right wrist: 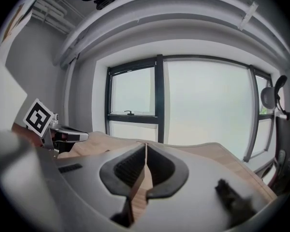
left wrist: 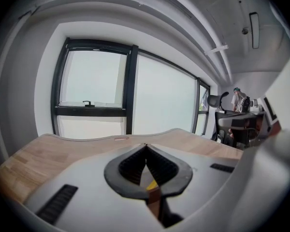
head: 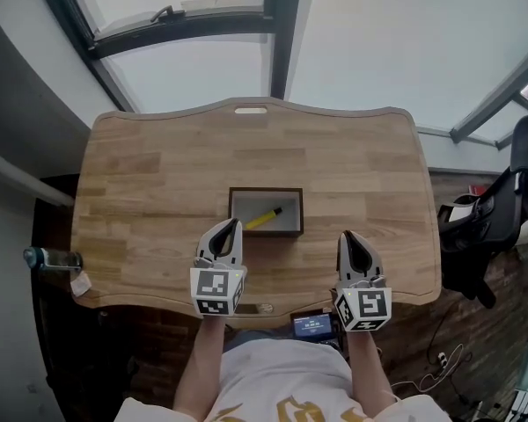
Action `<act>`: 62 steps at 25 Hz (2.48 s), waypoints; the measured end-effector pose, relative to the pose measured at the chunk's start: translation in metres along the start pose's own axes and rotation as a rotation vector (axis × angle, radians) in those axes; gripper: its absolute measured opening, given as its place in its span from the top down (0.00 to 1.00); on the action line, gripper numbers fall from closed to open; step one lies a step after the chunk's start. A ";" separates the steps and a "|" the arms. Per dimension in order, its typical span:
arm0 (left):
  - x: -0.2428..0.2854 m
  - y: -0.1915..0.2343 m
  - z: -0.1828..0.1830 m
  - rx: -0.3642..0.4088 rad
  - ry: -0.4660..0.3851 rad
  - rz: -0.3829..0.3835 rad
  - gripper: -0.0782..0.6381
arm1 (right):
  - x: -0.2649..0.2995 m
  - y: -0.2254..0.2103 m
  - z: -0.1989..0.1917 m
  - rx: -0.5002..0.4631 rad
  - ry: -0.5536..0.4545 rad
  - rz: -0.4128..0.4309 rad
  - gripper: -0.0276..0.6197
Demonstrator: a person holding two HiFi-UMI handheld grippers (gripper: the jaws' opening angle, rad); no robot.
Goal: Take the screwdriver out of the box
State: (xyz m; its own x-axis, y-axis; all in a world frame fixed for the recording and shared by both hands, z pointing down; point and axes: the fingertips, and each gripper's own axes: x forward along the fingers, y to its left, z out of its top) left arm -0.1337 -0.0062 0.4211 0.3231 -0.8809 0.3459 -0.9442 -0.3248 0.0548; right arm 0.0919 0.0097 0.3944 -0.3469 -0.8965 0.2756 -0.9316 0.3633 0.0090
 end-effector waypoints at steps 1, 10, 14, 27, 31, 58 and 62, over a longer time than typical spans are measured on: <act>0.001 0.001 0.000 0.000 0.001 0.000 0.87 | 0.002 0.000 -0.001 0.003 0.002 0.000 0.91; 0.016 0.011 0.006 -0.011 -0.008 0.011 0.87 | 0.025 0.001 -0.001 0.015 0.003 0.036 0.91; 0.024 0.014 0.005 -0.024 0.001 0.005 0.87 | 0.036 0.000 -0.006 0.026 0.012 0.055 0.91; 0.047 0.021 -0.009 -0.090 0.084 -0.047 0.87 | 0.069 0.003 -0.020 0.040 0.057 0.103 0.91; 0.059 0.018 -0.014 -0.054 0.123 -0.087 0.87 | 0.077 0.002 -0.025 0.041 0.072 0.111 0.91; 0.114 -0.032 -0.084 0.277 0.602 -0.390 0.87 | 0.125 -0.005 -0.070 0.071 0.191 0.157 0.91; 0.118 -0.039 -0.091 0.302 0.656 -0.430 0.87 | 0.127 -0.007 -0.077 0.081 0.207 0.159 0.91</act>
State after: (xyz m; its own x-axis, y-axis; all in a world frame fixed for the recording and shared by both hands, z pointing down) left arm -0.0647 -0.0659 0.5452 0.4599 -0.3108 0.8318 -0.6593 -0.7471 0.0854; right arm 0.0624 -0.0871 0.5035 -0.4680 -0.7560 0.4577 -0.8757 0.4666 -0.1246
